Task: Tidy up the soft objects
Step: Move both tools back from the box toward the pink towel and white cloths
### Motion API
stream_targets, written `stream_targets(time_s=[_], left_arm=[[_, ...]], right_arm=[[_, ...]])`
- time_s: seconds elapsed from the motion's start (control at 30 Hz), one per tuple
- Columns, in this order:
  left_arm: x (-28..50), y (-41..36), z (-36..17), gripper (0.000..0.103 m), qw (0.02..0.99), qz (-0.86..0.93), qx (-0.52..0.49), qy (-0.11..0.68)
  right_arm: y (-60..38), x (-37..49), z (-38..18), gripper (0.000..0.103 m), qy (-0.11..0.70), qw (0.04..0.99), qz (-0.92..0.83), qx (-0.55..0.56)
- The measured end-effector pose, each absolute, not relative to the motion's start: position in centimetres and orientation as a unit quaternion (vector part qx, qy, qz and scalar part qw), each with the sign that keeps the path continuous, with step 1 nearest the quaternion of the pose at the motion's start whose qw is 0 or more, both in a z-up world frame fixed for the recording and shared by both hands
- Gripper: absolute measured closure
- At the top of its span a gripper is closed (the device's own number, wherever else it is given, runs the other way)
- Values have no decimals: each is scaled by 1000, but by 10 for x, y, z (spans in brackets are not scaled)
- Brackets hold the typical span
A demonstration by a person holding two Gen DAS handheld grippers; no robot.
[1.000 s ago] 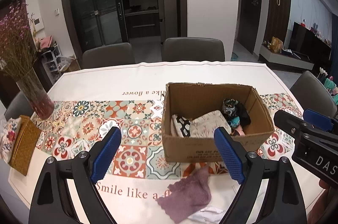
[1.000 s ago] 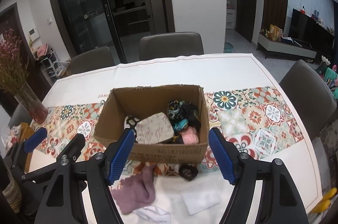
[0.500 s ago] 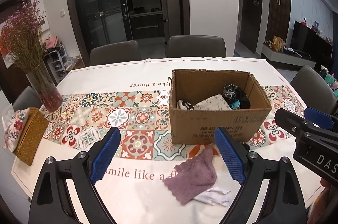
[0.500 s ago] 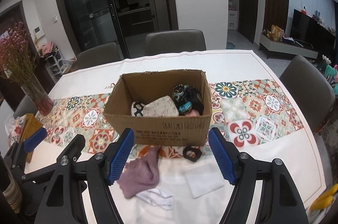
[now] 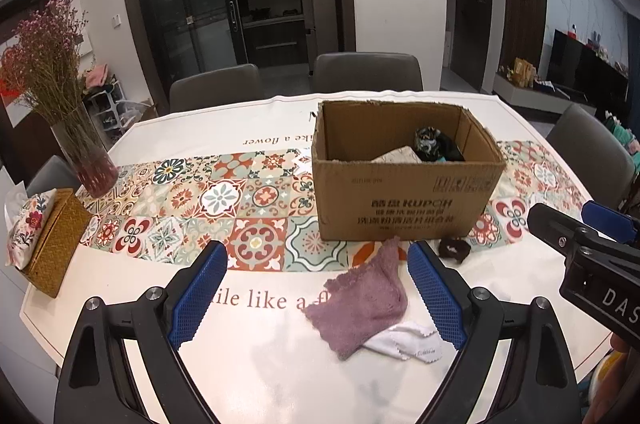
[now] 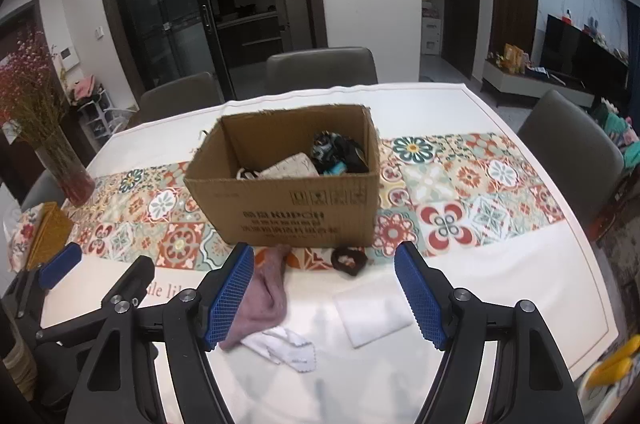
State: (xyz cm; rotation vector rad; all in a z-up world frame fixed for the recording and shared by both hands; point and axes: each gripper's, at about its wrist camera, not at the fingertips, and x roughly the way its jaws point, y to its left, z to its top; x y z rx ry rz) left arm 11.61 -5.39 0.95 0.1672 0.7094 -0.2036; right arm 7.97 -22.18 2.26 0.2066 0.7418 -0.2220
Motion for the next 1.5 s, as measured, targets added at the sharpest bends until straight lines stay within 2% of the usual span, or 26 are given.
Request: stream_targets(time_s=[1.0,1.13,1.5], left_arm=[[116,-47,-62,7,915,-95,91,381],[115,-46,-69,0,916,-97,82,381],[118,-53,-91,0,908,-101,91,395]], right_arm=[[-221,75,-53,29,404,899,-151,82],[-222,76,-60,29,404,899,-148,86],[-230,77,-84,29,412,893,-149,105]])
